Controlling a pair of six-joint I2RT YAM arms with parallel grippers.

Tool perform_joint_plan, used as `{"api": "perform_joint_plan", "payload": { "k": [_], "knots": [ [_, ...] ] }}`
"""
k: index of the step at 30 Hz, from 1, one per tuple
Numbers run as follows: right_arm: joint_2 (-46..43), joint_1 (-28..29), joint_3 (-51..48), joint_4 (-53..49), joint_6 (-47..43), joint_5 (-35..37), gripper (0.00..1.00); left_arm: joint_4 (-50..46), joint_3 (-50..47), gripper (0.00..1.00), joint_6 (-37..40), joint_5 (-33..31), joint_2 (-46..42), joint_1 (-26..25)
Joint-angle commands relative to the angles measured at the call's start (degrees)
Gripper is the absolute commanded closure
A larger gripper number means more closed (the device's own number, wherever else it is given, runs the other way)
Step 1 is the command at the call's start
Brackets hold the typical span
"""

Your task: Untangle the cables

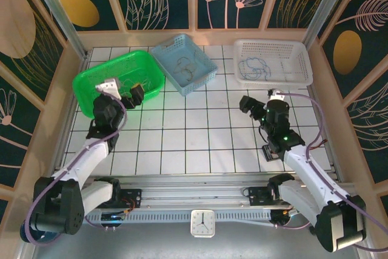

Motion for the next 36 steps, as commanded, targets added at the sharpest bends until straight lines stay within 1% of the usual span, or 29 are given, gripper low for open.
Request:
{"api": "perform_joint_plan", "payload": {
  "k": [1,2,4,8,12,13,15,16,17,19,20,22,24,27,29,30,31,32,33,34,35,36],
  "knots": [
    [-0.12,-0.46,-3.9,12.09,-3.57,16.69,0.01,17.46,-6.03,0.01,5.43,-6.58,0.75,0.21],
    [-0.01,-0.42,-5.58,16.14,-5.48,19.32,0.01,18.72,-7.09,0.01,5.96,-8.14,1.27,0.24],
    [1.27,-0.6,-7.09,20.44,-9.64,22.9,0.01,20.51,-8.6,0.01,7.13,-10.69,1.97,0.25],
    [6.09,-1.69,-8.47,26.04,-16.34,27.25,0.01,23.92,-10.94,0.01,8.9,-14.05,4.45,0.26],
    [12.19,-3.22,-10.84,32.59,-19.04,30.47,0.01,26.01,-11.3,0.01,10.57,-16.07,7.75,0.24],
    [14.06,-3.55,-11.64,34.89,-19.73,31.36,0.01,23.42,-9.99,0.01,10.8,-16.51,8.16,0.3],
    [18.01,-4.22,-13.26,41.03,-21.0,32.01,0.01,22.44,-8.63,0.01,12.59,-16.18,9.39,0.26],
    [20.32,-4.35,-14.28,44.53,-21.59,31.33,0.01,23.4,-8.42,0.01,14.3,-16.31,10.06,0.25],
    [22.19,-4.54,-15.05,47.96,-22.42,29.74,0.01,26.34,-9.22,0.01,15.91,-16.46,10.77,0.25],
    [25.44,-4.39,-15.46,52.62,-24.53,27.74,0.01,32.17,-11.74,0.01,16.66,-18.24,11.8,0.79],
    [26.21,-4.45,-15.25,53.97,-25.58,25.46,0.01,33.41,-12.78,0.01,16.11,-17.66,12.08,1.56],
    [27.92,-4.86,-16.44,60.41,-27.22,22.73,0.01,35.12,-13.32,0.01,15.82,-16.84,13.8,2.13],
    [29.43,-6.02,-16.34,63.21,-28.38,19.55,0.01,35.92,-13.08,0.01,15.84,-13.37,15.79,3.05],
    [30.53,-9.1,-16.96,66.78,-30.09,12.49,0.01,44.12,-15.52,0.01,14.19,-10.37,20.31,5.19],
    [32.47,-12.71,-20.46,74.87,-28.47,7.16,0.01,49.29,-17.05,0.01,14.19,-9.27,23.24,5.62],
    [34.72,-14.72,-22.27,79.93,-26.59,5.36,0.01,51.58,-17.71,0.01,14.35,-8.78,24.55,5.62],
    [37.1,-16.95,-24.06,86.36,-25.45,1.73,0.01,53.66,-17.78,0.01,14.3,-8.37,25.99,5.66],
    [38.3,-17.84,-24.28,86.33,-24.85,-0.68,0.01,50.99,-17.02,0.01,14.37,-8.07,25.14,5.75],
    [40.33,-17.88,-24.27,89.23,-25.56,-1.24,0.01,48.59,-16.11,0.01,14.56,-6.99,24.81,6.02],
    [40.57,-17.82,-23.49,89.05,-25.98,-2.45,0.01,47.87,-15.41,0.01,14.69,-5.13,25.24,6.47],
    [39.24,-17.91,-21.75,83.53,-26.28,-4.36,0.01,45.83,-14.48,0.01,14.88,-3.3,25.08,6.9],
    [39.5,-17.99,-20.08,80.36,-26.77,-6.36,0.01,44.43,-13.97,0.01,14.61,-2.26,25.06,7.29]
  ]
}}
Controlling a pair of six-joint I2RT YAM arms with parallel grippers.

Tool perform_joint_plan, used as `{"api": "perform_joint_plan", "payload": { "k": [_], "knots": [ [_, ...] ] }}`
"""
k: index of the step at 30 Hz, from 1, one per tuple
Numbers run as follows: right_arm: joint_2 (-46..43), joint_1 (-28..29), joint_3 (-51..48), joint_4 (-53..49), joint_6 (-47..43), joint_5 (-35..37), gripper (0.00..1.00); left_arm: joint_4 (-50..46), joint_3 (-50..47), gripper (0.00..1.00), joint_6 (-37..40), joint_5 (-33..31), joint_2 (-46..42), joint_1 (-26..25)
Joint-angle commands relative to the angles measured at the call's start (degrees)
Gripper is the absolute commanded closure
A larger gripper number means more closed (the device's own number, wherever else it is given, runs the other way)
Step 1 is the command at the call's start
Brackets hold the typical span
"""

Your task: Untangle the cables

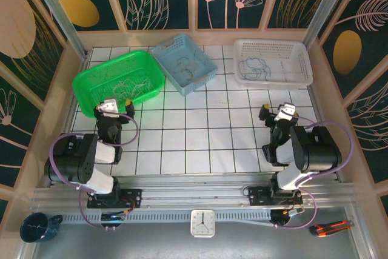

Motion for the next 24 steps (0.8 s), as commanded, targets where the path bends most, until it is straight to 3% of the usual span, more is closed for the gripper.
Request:
{"api": "perform_joint_plan", "payload": {
  "k": [1,4,10,24],
  "knots": [
    [-0.19,-0.57,4.85,1.66,-0.94,-9.82,0.01,0.04,2.51,0.01,-0.99,6.2,0.79,1.64],
    [-0.44,-3.1,6.72,-3.37,0.93,-14.39,0.01,-1.6,3.53,0.01,-2.24,6.9,1.04,2.76],
    [-0.46,-1.92,6.67,-3.37,0.3,-12.11,0.01,-1.39,3.03,0.01,-2.64,4.98,0.53,2.73],
    [-0.54,-1.97,6.74,-3.48,0.17,-12.06,0.01,-0.78,2.62,0.01,-1.94,7.09,0.47,2.73]
  ]
}}
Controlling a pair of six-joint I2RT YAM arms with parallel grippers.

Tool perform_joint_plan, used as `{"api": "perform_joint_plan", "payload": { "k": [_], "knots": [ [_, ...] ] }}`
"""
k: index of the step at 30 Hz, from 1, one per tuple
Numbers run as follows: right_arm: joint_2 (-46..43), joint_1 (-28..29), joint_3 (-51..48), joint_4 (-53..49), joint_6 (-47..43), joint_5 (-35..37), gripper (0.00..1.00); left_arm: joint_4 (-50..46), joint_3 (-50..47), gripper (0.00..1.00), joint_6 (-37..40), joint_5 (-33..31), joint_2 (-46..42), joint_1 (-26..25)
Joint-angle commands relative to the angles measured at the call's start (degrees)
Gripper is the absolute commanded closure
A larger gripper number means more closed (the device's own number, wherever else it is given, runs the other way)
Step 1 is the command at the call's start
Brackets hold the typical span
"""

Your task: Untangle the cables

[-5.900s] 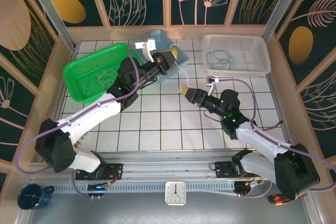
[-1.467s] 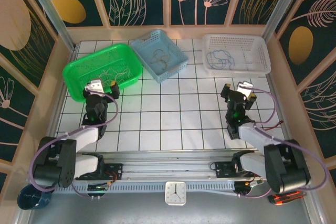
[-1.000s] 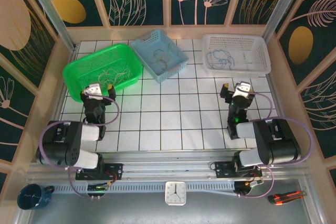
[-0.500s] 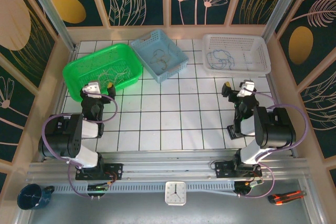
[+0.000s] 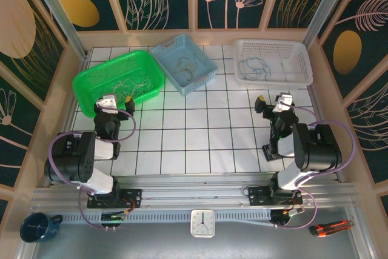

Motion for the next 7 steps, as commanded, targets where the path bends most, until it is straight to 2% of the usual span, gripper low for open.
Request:
{"api": "perform_joint_plan", "payload": {
  "k": [1,7],
  "knots": [
    [-0.51,0.44,0.15,-0.02,0.16,-0.09,0.01,1.74,-0.23,0.01,-0.42,1.07,0.14,0.28],
    [-0.44,0.35,0.12,0.07,0.18,-0.37,0.01,1.74,-0.23,0.01,-0.43,1.12,0.1,0.28]
  ]
}}
